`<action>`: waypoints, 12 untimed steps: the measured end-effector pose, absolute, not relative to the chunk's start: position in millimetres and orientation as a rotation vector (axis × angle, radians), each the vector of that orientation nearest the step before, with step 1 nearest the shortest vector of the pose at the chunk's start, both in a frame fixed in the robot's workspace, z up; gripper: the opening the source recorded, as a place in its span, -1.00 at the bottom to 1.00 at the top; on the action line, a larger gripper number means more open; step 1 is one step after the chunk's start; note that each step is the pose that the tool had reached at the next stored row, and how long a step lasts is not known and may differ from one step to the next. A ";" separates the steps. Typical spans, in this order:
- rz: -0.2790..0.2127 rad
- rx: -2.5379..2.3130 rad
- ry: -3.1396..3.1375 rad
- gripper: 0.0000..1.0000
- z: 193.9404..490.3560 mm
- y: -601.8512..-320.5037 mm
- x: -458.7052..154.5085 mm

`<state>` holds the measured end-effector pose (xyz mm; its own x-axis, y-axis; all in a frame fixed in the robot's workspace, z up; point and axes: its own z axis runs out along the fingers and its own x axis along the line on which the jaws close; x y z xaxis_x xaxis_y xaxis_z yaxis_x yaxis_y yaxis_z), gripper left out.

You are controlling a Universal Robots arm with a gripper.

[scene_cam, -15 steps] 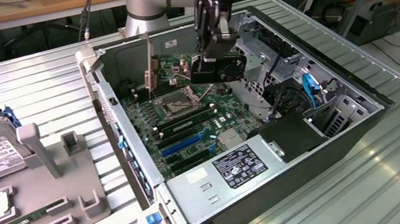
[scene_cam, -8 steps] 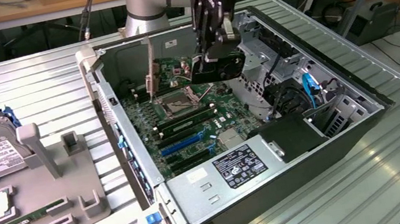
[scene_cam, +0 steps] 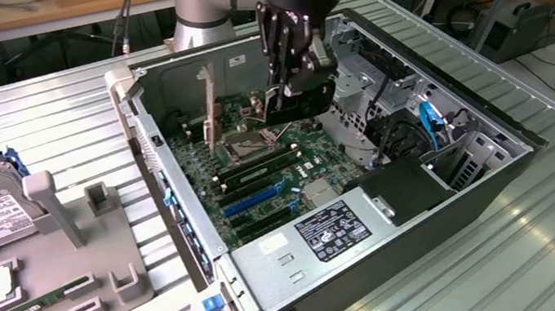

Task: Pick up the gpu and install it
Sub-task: 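Insert the gpu into the slot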

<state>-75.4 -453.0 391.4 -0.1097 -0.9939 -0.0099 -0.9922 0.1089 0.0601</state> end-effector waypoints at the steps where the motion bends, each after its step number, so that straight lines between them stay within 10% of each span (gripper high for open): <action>1: -0.080 2.074 -2.315 -0.47 390.0 -453.6 -78.5; 12: -0.077 2.187 -2.205 -0.47 374.6 -458.5 -87.1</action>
<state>-87.1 -458.5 374.6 -0.0083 -0.9999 -0.0100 -0.9982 0.0077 0.0598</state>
